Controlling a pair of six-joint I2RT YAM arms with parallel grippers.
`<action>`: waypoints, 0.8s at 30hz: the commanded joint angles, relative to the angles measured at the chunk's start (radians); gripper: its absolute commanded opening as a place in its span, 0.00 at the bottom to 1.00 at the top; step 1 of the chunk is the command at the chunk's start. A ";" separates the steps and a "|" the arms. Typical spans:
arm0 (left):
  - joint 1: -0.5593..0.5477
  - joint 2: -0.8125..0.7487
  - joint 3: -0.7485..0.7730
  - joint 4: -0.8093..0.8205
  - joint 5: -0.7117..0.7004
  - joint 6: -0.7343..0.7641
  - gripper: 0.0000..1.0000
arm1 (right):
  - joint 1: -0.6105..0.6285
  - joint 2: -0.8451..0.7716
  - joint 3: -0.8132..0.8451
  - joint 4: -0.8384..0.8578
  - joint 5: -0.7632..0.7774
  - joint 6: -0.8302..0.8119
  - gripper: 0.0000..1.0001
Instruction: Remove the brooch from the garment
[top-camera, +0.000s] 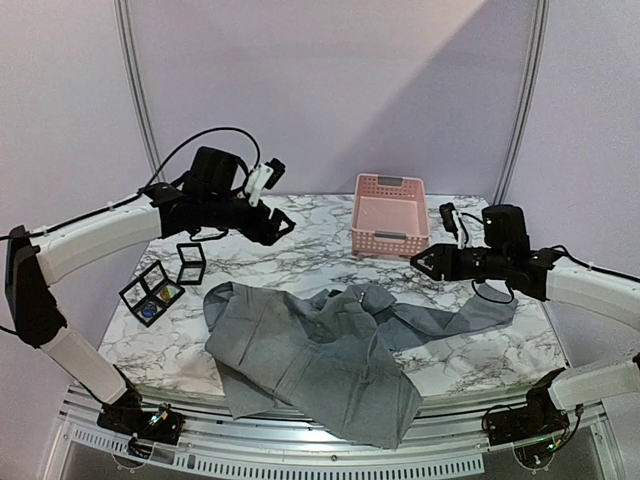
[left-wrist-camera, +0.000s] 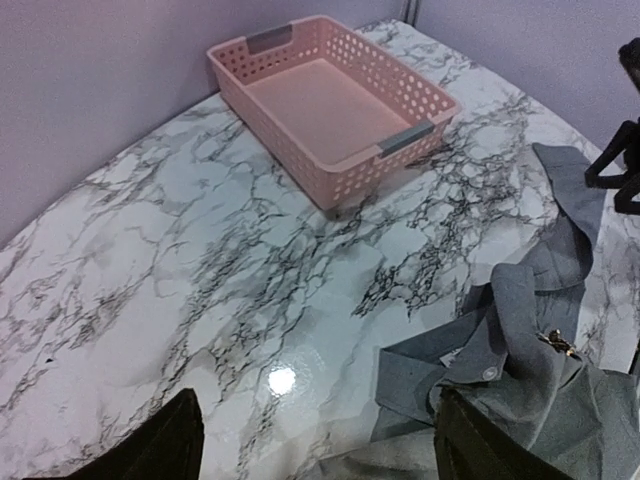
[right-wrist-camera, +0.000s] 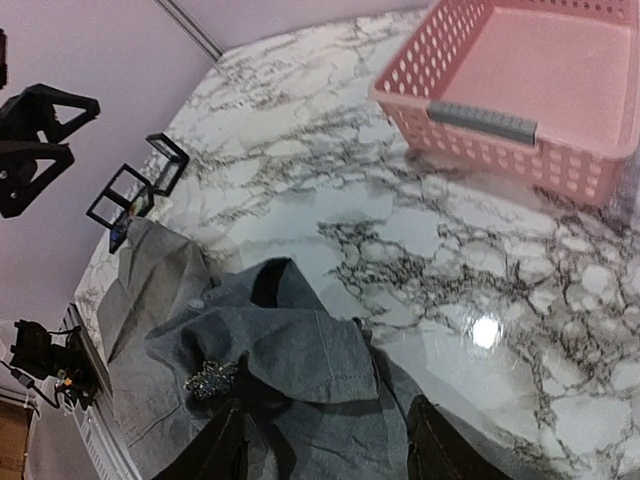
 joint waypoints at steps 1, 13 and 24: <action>-0.032 -0.005 -0.112 0.139 0.125 -0.041 0.81 | 0.051 0.074 0.057 -0.290 0.189 0.097 0.51; -0.153 0.013 -0.143 0.150 0.201 -0.103 0.80 | 0.077 0.058 0.070 -0.625 0.358 0.565 0.54; -0.210 0.023 -0.134 0.132 0.188 -0.109 0.80 | 0.078 0.124 0.044 -0.624 0.432 0.597 0.54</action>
